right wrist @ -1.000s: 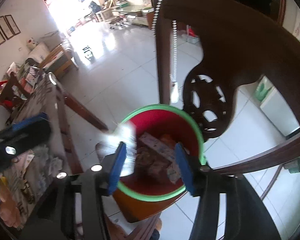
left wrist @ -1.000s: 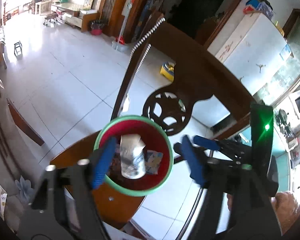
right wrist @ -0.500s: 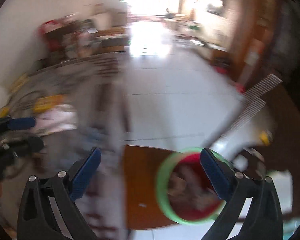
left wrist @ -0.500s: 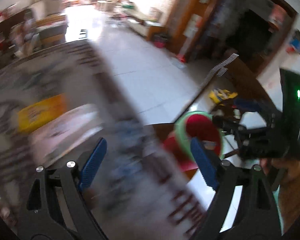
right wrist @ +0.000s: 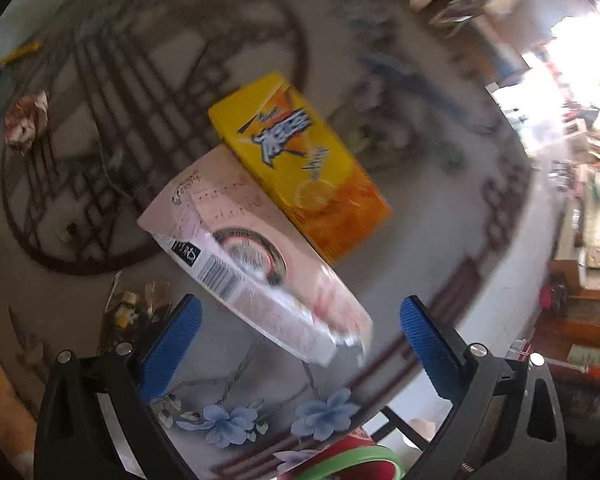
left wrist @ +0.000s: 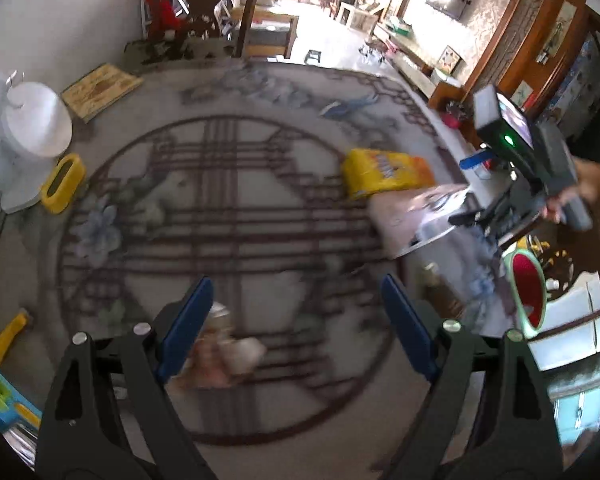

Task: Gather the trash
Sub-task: 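Grasp the pink milk carton with the right tool while the left tool grasps crumpled paper, then carry the crumpled paper and milk carton to the red bucket and release both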

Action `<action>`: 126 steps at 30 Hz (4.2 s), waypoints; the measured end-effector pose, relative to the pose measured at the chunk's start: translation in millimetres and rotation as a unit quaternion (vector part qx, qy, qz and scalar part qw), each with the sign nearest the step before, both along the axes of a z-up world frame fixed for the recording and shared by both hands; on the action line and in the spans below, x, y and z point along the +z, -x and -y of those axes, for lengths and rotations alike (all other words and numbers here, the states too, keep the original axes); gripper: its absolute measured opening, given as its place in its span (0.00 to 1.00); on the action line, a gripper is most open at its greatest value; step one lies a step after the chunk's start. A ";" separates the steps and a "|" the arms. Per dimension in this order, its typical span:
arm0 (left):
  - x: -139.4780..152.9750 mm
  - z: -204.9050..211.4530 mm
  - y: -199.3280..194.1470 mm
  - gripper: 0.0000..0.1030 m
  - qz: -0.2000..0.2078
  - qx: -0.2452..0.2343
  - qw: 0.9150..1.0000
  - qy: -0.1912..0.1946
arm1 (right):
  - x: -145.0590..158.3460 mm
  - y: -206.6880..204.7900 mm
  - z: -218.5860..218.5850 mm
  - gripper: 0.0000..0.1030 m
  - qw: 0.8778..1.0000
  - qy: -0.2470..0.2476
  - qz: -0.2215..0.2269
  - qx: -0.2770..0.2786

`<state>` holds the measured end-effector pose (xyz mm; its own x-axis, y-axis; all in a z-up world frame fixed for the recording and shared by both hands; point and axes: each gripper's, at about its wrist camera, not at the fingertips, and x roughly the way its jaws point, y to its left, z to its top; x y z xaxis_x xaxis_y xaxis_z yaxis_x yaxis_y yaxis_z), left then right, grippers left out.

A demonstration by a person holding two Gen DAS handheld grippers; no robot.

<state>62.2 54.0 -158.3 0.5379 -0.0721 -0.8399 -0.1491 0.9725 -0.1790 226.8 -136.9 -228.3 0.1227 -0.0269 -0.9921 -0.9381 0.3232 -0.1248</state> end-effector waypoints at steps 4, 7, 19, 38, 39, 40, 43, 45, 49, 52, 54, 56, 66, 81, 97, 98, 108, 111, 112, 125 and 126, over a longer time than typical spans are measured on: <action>-16.6 -26.7 12.0 0.81 -0.016 -0.020 1.000 0.000 | -25.0 -10.2 -13.2 0.82 0.998 0.052 -0.033 0.013; -32.8 -35.0 16.3 0.81 -0.030 -0.038 0.999 0.005 | -34.5 -9.8 -11.5 0.61 0.997 0.055 -0.045 0.011; -100.6 -33.1 5.4 0.55 -0.091 -0.061 0.994 0.024 | 37.6 21.5 55.3 0.33 0.954 -0.201 -0.118 -0.185; 17.6 81.1 -5.8 0.33 0.034 -0.023 0.999 0.031 | 114.3 156.2 125.2 0.34 0.841 -0.353 0.035 -0.408; 22.8 89.2 -6.9 0.33 0.039 -0.024 0.999 0.028 | 115.3 160.0 131.4 0.34 0.836 -0.355 0.039 -0.416; 27.2 94.0 -5.8 0.33 0.044 -0.027 0.998 0.026 | 115.3 162.0 135.3 0.34 0.835 -0.354 0.040 -0.420; 37.1 117.6 -6.4 0.33 0.053 -0.052 0.997 0.013 | 115.0 173.7 151.6 0.34 0.828 -0.350 0.048 -0.435; 41.5 131.4 -6.5 0.33 0.054 -0.065 0.996 0.009 | 114.3 178.2 163.4 0.34 0.821 -0.352 0.051 -0.447; 46.0 154.7 -4.3 0.33 0.061 -0.090 0.994 0.005 | 114.1 186.3 189.7 0.34 0.804 -0.354 0.060 -0.474; 46.8 171.7 -3.7 0.33 0.060 -0.111 0.992 0.013 | 114.6 192.2 205.3 0.34 0.796 -0.350 0.071 -0.488; 47.8 181.7 -3.7 0.33 0.060 -0.121 0.991 0.014 | 115.2 196.4 216.4 0.34 0.790 -0.350 0.076 -0.498; 48.6 193.2 -4.6 0.33 0.060 -0.134 0.989 0.017 | 115.6 198.7 224.5 0.34 0.785 -0.350 0.081 -0.505; 47.4 238.2 -14.8 0.33 0.055 -0.175 0.983 0.020 | 115.7 210.6 263.5 0.34 0.756 -0.356 0.097 -0.541; 55.2 307.2 -32.4 0.34 0.062 -0.227 0.972 0.026 | 109.4 210.8 321.5 0.34 0.725 -0.354 0.105 -0.581; 54.2 387.8 -61.7 0.34 0.065 -0.307 0.948 0.047 | 103.9 213.4 415.4 0.35 0.673 -0.327 0.146 -0.647; 52.2 398.1 -65.0 0.34 0.063 -0.318 0.944 0.054 | 102.0 213.6 423.6 0.34 0.667 -0.324 0.149 -0.654; 14.4 525.2 -115.3 0.34 0.036 -0.404 0.911 0.079 | 68.2 166.5 510.3 0.18 0.646 -0.279 0.165 -0.692; -6.2 557.5 -125.0 0.38 0.007 -0.433 0.898 0.077 | 72.5 171.1 525.8 0.21 0.633 -0.284 0.176 -0.698; -12.4 564.3 -127.3 0.51 -0.002 -0.437 0.897 0.074 | 74.3 174.8 528.2 0.22 0.634 -0.281 0.180 -0.697; -40.8 535.7 -132.7 0.76 -0.031 -0.405 0.909 0.094 | 17.4 230.8 534.8 0.54 0.615 -0.239 0.122 -0.741; -35.7 530.6 -130.8 0.76 -0.028 -0.404 0.909 0.097 | 23.1 226.7 527.6 0.54 0.622 -0.247 0.123 -0.733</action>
